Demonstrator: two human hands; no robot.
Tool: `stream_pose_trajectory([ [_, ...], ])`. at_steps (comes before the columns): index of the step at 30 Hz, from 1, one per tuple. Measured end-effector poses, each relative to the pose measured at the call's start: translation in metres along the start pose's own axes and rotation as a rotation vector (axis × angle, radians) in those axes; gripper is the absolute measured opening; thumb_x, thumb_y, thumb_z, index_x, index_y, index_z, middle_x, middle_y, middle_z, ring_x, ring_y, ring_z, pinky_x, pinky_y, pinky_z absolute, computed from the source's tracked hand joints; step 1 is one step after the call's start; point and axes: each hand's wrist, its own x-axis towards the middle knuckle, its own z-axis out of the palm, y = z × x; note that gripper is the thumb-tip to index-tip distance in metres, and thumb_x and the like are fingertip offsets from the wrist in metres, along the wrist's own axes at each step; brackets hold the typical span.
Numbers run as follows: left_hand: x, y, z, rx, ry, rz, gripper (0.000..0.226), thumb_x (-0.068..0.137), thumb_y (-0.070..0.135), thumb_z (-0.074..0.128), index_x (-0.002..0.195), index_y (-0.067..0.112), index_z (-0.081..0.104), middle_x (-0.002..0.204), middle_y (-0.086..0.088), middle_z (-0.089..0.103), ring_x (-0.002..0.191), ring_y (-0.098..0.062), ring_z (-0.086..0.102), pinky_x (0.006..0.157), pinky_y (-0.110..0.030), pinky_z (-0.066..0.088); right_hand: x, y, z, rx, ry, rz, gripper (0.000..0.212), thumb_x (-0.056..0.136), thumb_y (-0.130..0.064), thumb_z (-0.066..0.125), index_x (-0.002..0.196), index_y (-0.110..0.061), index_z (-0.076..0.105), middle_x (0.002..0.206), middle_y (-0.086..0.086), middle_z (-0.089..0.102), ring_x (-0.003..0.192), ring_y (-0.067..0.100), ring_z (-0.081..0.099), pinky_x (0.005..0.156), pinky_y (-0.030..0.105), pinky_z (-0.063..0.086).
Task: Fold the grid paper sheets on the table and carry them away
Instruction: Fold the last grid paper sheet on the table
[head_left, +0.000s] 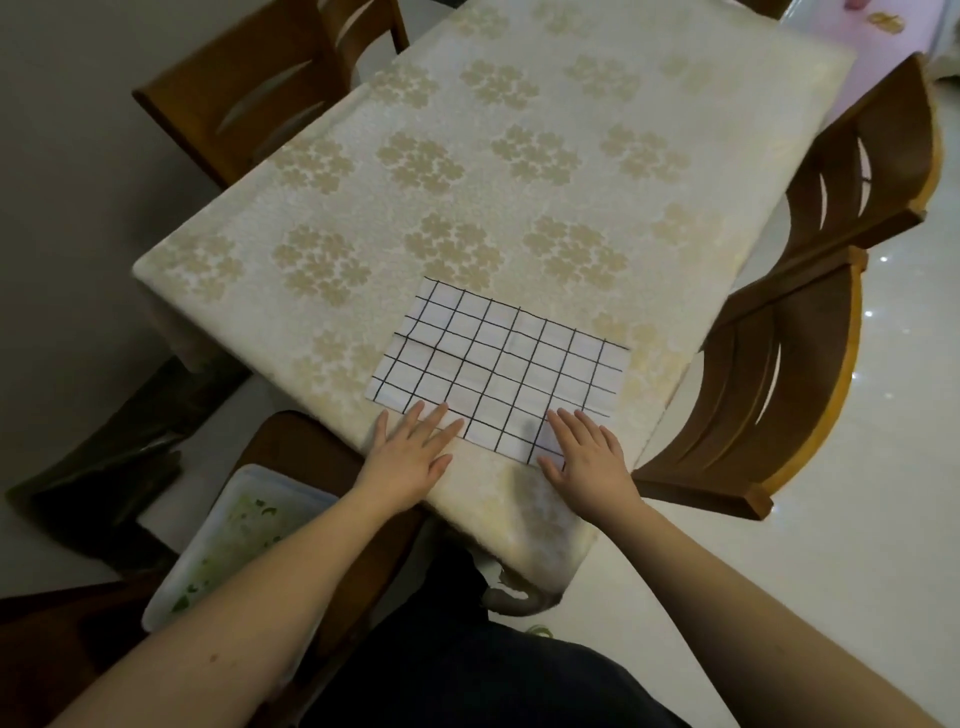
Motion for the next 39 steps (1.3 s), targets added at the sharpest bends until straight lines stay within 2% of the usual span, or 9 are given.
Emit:
stream_pose_trajectory([
  [6,0.021,-0.053,-0.012,-0.146,-0.044,0.131,0.064,0.089,0.05,0.008,0.151,0.043,0.02,0.161,0.015,-0.003,0.149,-0.013,-0.007,0.119,-0.046,-0.004,0.053,-0.015,-0.013,0.024,0.029,0.013,0.063,0.1,-0.045,0.043,0.155,-0.021,0.023,0.159,0.001,0.03,0.148,0.023,0.021,0.118,0.041,0.016],
  [8,0.025,-0.058,-0.016,-0.244,0.01,0.104,0.063,0.089,0.049,0.011,0.146,0.038,0.035,0.162,0.011,0.008,0.15,-0.014,0.003,0.121,-0.045,0.002,0.066,-0.018,-0.019,0.033,0.038,0.038,0.063,0.099,-0.043,0.045,0.154,-0.021,0.024,0.157,0.001,0.032,0.147,0.023,0.023,0.117,0.042,0.018],
  [14,0.047,-0.064,-0.026,-0.528,0.334,-0.524,0.048,0.092,0.031,0.059,0.137,0.015,0.049,0.143,-0.01,0.045,0.131,-0.03,0.041,0.106,-0.047,0.035,0.079,-0.027,-0.012,-0.057,-0.024,-0.12,0.063,0.098,-0.049,0.033,0.155,-0.023,0.024,0.16,0.001,0.027,0.149,0.024,0.019,0.119,0.042,0.013],
  [16,0.056,-0.065,-0.037,-0.614,0.33,-0.761,0.049,0.091,0.033,0.062,0.134,0.014,0.05,0.14,-0.011,0.044,0.126,-0.031,0.041,0.104,-0.048,0.036,0.079,-0.032,-0.007,-0.108,-0.08,-0.203,0.068,0.094,-0.054,0.023,0.155,-0.026,0.02,0.163,0.0,0.02,0.15,0.025,0.014,0.119,0.044,0.011],
  [18,0.064,-0.069,-0.046,-0.69,0.294,-0.934,0.048,0.09,0.036,0.065,0.13,0.014,0.051,0.138,-0.012,0.041,0.124,-0.033,0.04,0.104,-0.048,0.038,0.082,-0.033,-0.001,-0.155,-0.118,-0.252,0.065,0.097,-0.052,0.031,0.156,-0.028,0.016,0.164,0.0,0.012,0.151,0.026,0.009,0.12,0.045,0.007],
  [24,0.077,-0.074,-0.059,-0.833,0.162,-1.107,0.023,0.093,0.034,0.062,0.108,0.016,0.066,0.132,-0.011,0.039,0.117,-0.032,0.042,0.102,-0.049,0.044,0.088,-0.03,0.0,-0.2,-0.225,-0.312,0.067,0.099,-0.056,0.035,0.156,-0.03,0.011,0.165,0.006,-0.006,0.151,0.028,-0.001,0.12,0.046,0.005],
  [29,0.067,-0.052,-0.084,-1.121,0.354,-0.934,0.024,0.094,0.026,0.062,0.115,0.013,0.058,0.11,-0.003,0.062,0.088,-0.015,0.059,0.073,-0.028,0.048,0.092,-0.021,-0.003,-0.186,-0.255,-0.355,0.067,0.099,-0.057,0.034,0.156,-0.032,0.01,0.165,0.004,-0.007,0.152,0.025,-0.003,0.12,0.045,0.006],
  [36,0.031,0.004,-0.125,-1.224,0.41,-0.576,0.025,0.089,0.024,0.069,0.108,0.039,0.062,0.103,-0.007,0.072,0.092,-0.023,0.069,0.087,-0.04,0.056,0.096,-0.004,-0.009,0.034,-0.271,-0.39,0.07,0.097,-0.052,0.046,0.156,-0.027,0.017,0.165,-0.001,0.005,0.152,0.019,0.005,0.12,0.04,0.009],
  [39,0.019,0.033,-0.135,-1.252,0.361,-0.487,0.021,0.089,0.018,0.069,0.1,0.036,0.066,0.105,0.002,0.072,0.095,-0.015,0.068,0.087,-0.031,0.054,0.093,0.002,-0.018,0.318,-0.21,-0.334,0.06,0.098,-0.037,0.052,0.152,-0.018,0.032,0.159,0.003,0.029,0.147,0.021,0.025,0.12,0.037,0.021],
])
